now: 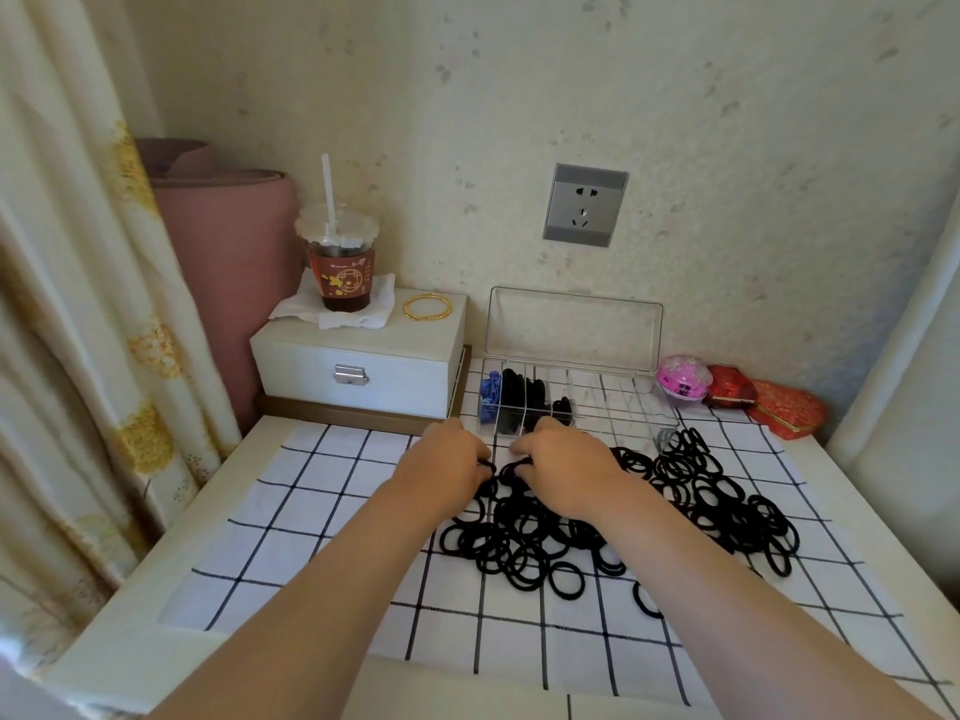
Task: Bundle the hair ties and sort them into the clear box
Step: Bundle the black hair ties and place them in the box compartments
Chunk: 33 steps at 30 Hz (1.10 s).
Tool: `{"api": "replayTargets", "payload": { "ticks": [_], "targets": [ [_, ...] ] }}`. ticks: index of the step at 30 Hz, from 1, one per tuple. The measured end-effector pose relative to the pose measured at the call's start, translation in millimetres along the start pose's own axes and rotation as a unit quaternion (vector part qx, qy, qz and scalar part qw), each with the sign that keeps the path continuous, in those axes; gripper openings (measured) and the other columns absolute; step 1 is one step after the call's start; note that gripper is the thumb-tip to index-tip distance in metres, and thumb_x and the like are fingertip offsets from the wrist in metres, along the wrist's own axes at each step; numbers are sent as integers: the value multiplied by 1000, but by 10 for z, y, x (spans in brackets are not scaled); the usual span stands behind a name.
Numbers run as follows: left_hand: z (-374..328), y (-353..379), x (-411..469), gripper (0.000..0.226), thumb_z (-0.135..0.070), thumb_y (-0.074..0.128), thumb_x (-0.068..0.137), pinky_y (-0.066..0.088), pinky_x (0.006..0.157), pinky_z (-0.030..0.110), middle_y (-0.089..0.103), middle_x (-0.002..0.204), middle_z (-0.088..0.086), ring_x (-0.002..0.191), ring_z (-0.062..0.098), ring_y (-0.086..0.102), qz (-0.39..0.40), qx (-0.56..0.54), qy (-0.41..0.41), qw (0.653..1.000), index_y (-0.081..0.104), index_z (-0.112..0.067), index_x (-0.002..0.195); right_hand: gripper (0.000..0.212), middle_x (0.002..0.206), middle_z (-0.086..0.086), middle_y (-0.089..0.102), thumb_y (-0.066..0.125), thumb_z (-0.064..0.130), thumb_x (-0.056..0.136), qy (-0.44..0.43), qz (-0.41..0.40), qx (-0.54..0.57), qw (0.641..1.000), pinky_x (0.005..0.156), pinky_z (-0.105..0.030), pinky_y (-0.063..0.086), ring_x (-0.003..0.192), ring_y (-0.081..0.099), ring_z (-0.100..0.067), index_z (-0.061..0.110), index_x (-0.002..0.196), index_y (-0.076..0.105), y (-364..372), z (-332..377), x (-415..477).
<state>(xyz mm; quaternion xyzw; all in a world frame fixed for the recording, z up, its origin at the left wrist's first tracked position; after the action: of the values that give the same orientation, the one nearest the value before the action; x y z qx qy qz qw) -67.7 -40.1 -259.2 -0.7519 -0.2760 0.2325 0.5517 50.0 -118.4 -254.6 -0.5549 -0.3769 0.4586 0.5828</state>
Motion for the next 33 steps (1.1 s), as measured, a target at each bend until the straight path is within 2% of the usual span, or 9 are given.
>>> {"api": "replayTargets", "payload": {
  "ticks": [7,12,15,18,21,23,26,28,33],
  "targets": [
    [-5,-103,-39,20,-26,61,94,51,92,33,65,116,0,104,18,61,-10,-39,8,999,73,-23,110,13,109,8,59,63,32,91,2,-25,43,999,79,-31,51,94,62,-16,29,97,74,-142,-24,-68],
    [133,-238,-41,11,-19,66,91,44,76,19,69,97,-8,85,5,61,-37,-197,-28,979,70,-25,98,12,84,16,71,66,24,87,45,-80,231,969,75,-27,55,80,66,-2,36,90,70,-329,-146,-78],
    [185,-294,-53,13,-14,66,91,48,69,14,70,92,-7,77,0,64,-31,-277,-44,959,72,-23,97,21,88,13,73,65,16,88,53,-95,310,944,73,-17,49,83,66,-1,34,93,75,-416,-197,-91],
    [131,-246,-86,17,-11,66,91,47,67,7,70,89,-10,70,-4,62,-3,-265,-32,964,76,-23,98,28,89,4,73,57,8,91,56,-62,372,924,74,-22,56,80,70,-9,31,92,74,-424,-194,-96],
    [42,-133,-75,21,-13,67,90,46,86,16,71,108,-6,90,4,63,8,-161,-24,987,76,-25,105,32,91,11,69,53,8,92,36,-13,307,951,71,-17,49,83,67,-9,32,92,74,-342,-147,-85],
    [19,-84,-62,29,-15,67,90,46,96,25,65,120,-2,107,14,61,7,-107,-25,994,70,-26,117,33,115,9,69,52,9,93,21,4,236,972,88,-18,48,107,63,-11,28,107,75,-260,-124,-59],
    [20,-72,-32,34,-22,67,90,48,97,33,51,125,3,112,20,56,-9,-42,-16,999,65,-27,124,42,139,3,60,50,12,93,11,24,121,992,104,-32,45,127,54,-19,26,129,65,-143,-118,-12],
    [12,-79,-21,28,-25,65,92,49,96,34,48,124,4,111,22,56,-5,-7,-22,1000,69,-26,119,42,137,-1,59,52,17,95,-2,34,56,998,100,-36,48,125,55,-24,28,134,62,-86,-91,4],
    [47,-62,-6,20,-27,65,92,49,83,29,54,116,3,105,22,57,1,17,-27,999,75,-19,108,29,119,-4,53,62,32,94,-23,22,-10,999,88,-40,52,108,58,-26,26,121,69,-90,-27,3]
  ]
}}
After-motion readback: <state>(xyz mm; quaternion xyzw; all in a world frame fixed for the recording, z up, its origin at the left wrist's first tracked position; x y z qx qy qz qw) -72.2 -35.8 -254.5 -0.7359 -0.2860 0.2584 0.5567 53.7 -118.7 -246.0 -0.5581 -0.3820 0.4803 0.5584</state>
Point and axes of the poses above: each hand's wrist, its own x-axis towards the middle knuckle, its own y-axis out of the palm, z = x × y, the point moved 4 cm from there along x, towards the middle knuckle
